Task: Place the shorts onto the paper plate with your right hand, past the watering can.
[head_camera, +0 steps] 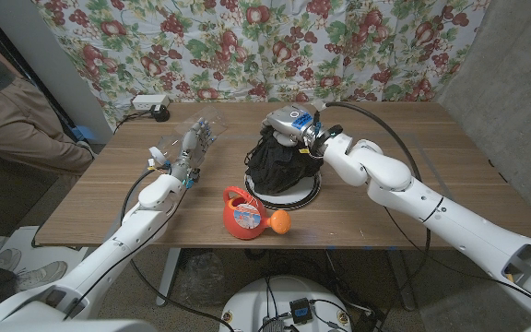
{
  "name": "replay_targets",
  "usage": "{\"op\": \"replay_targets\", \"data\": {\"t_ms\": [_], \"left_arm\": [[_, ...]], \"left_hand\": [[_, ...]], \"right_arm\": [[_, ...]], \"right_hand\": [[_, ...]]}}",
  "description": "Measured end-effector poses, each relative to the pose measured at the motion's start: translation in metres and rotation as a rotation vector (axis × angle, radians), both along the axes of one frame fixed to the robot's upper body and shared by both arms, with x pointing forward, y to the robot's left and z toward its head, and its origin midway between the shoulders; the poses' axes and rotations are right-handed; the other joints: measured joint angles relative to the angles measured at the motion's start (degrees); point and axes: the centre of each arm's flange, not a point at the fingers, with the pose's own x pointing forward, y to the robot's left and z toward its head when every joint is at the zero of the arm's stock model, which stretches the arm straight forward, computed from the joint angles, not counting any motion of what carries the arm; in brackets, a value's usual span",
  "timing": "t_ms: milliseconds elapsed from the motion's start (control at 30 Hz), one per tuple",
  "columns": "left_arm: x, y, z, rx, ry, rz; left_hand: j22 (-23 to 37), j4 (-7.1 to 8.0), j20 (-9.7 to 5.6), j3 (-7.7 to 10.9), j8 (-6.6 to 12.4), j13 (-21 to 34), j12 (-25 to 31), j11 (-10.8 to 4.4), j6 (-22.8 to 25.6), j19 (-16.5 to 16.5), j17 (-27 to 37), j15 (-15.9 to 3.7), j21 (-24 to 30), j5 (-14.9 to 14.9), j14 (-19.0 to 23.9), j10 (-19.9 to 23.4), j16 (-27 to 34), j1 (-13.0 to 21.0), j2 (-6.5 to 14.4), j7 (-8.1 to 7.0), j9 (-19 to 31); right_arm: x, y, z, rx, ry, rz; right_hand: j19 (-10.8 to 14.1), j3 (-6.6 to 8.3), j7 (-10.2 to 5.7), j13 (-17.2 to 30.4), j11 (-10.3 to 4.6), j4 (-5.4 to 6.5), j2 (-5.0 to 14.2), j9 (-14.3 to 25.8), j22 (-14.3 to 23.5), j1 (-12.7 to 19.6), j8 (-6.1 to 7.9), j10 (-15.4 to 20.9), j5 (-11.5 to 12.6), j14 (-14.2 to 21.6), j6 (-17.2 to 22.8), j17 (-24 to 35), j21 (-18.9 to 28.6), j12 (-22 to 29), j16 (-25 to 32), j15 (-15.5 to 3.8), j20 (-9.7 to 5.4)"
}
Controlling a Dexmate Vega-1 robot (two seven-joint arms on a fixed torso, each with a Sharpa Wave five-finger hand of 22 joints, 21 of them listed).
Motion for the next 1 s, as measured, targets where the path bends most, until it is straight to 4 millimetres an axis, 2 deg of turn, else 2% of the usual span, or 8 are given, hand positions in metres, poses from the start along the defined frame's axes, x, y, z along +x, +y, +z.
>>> {"op": "replay_targets", "data": {"t_ms": [100, 667, 933, 1000], "left_arm": [[0.001, 0.000, 0.000, 0.000, 0.002, 0.001], [0.005, 0.000, 0.000, 0.002, 0.008, 0.000], [0.006, 0.001, 0.000, 0.002, 0.009, 0.001], [0.006, 0.001, 0.000, 0.002, 0.010, 0.001]], "left_hand": [[0.00, 0.00, 0.00, 0.00, 0.00, 0.00, 0.00, 0.00, -0.23, 0.00, 0.00, 0.00, 0.00, 0.00, 0.00, 0.00, 0.00, 0.00, 0.00, -0.22, 0.00], [0.00, 0.00, 0.00, 0.00, 0.00, 0.00, 0.00, 0.01, -0.31, 0.00, 0.00, -0.42, 0.00, 0.00, 0.42, 0.00, 0.00, 0.00, 0.00, -0.31, 0.00], [0.00, 0.00, 0.00, 0.00, 0.00, 0.00, 0.00, 0.01, -0.31, 0.00, -0.12, -0.41, -0.21, 0.00, 0.41, 0.00, 0.00, 0.00, 0.00, -0.30, 0.00], [0.00, 0.00, 0.00, 0.00, 0.00, 0.00, 0.00, 0.01, -0.31, 0.00, -0.12, -0.41, -0.21, 0.00, 0.41, 0.00, 0.00, 0.00, 0.00, -0.30, 0.00]], "right_arm": [[0.001, 0.001, -0.002, -0.002, 0.000, 0.006], [0.013, 0.004, -0.012, -0.005, 0.004, 0.014], [0.018, 0.005, -0.016, -0.004, 0.004, 0.012], [0.019, 0.005, -0.017, -0.005, 0.003, 0.013]], "right_hand": [[-0.01, 0.00, -0.09, 0.01, -0.28, 0.00, 0.00, 0.00, 0.00, 0.00, -0.44, 0.28, -0.04, 0.10, -0.09, 0.00, 0.29, -0.15, -0.01, 0.10, -0.01], [-0.82, 0.23, -0.38, 0.16, -0.27, 0.10, 0.00, -0.01, -0.28, 0.00, -0.82, 0.27, -0.21, 0.10, -0.39, 0.28, 1.49, -0.27, -0.68, 0.10, 0.41], [-1.65, 0.32, -1.21, 0.34, -1.18, 0.16, 0.00, -0.01, -0.53, 0.00, -1.63, -0.65, -0.31, 0.11, -1.22, 0.28, 2.07, -0.42, -1.69, 0.09, 0.39], [-2.07, 0.36, -1.16, 0.46, -1.37, 0.19, 0.00, -0.01, -0.65, 0.00, -1.84, -1.24, -0.31, 0.64, -1.98, 0.23, 2.38, -0.42, -2.01, -0.45, 0.39]]}}
